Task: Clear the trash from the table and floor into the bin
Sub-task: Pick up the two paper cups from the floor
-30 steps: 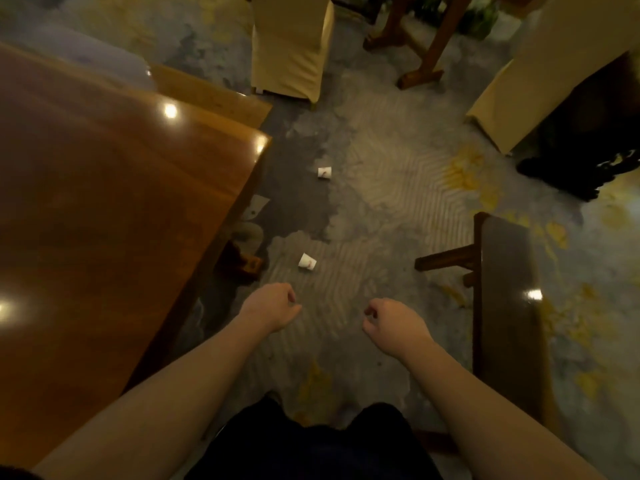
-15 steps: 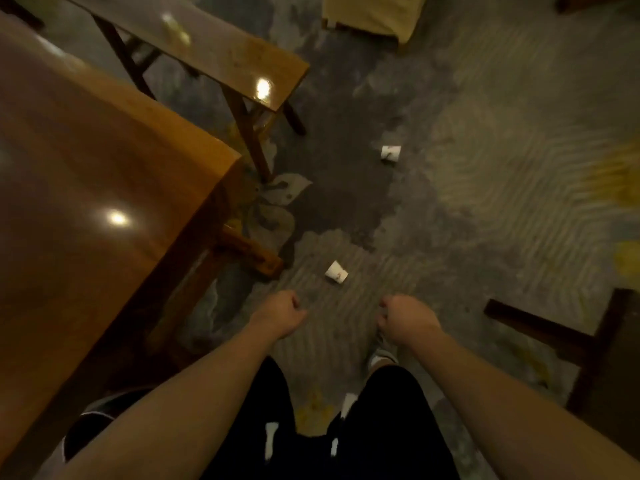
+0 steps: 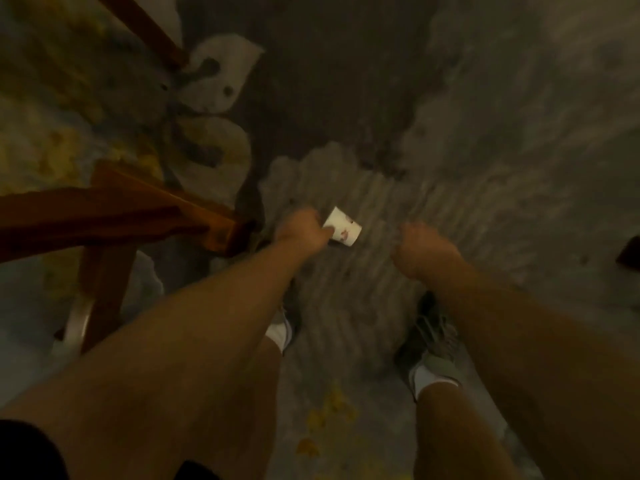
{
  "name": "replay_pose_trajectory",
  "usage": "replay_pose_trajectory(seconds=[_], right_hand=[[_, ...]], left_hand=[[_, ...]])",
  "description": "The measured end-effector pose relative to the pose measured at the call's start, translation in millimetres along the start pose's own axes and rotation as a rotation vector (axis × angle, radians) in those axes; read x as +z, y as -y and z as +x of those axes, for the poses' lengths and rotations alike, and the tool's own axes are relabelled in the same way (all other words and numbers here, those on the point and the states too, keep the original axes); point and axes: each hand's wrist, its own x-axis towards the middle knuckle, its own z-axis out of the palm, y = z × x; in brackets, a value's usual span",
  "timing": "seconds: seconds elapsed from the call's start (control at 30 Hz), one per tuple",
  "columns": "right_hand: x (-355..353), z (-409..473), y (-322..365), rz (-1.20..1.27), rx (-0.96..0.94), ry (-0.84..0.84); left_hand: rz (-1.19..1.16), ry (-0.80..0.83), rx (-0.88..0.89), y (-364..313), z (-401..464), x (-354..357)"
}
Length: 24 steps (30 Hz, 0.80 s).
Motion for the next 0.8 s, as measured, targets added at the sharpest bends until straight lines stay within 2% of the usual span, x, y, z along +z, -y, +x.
replay_pose_trajectory(seconds=[0.1,0.23,0.47,0.67,0.8], right_hand=[[38,49,-3,-0.075,0.015,-0.012],[65,87,-5,-0.24,0.019,-0.085],[82,95,-2,-0.232,0.071,-0.104],[12,73,-7,-0.162,0.001,0.108],[-53,13,-8,-0.048,-0.056,0.001]], left_hand=[[0.0,0.031,-0.008,13,56,19],[0.031,0.167,0.055,29,94,38],[-0.125,0.134,0.113,16,85,29],[-0.081,0.024,0.23,-26,24,-24],[-0.045,-0.061,0.257,-61,-41,-69]])
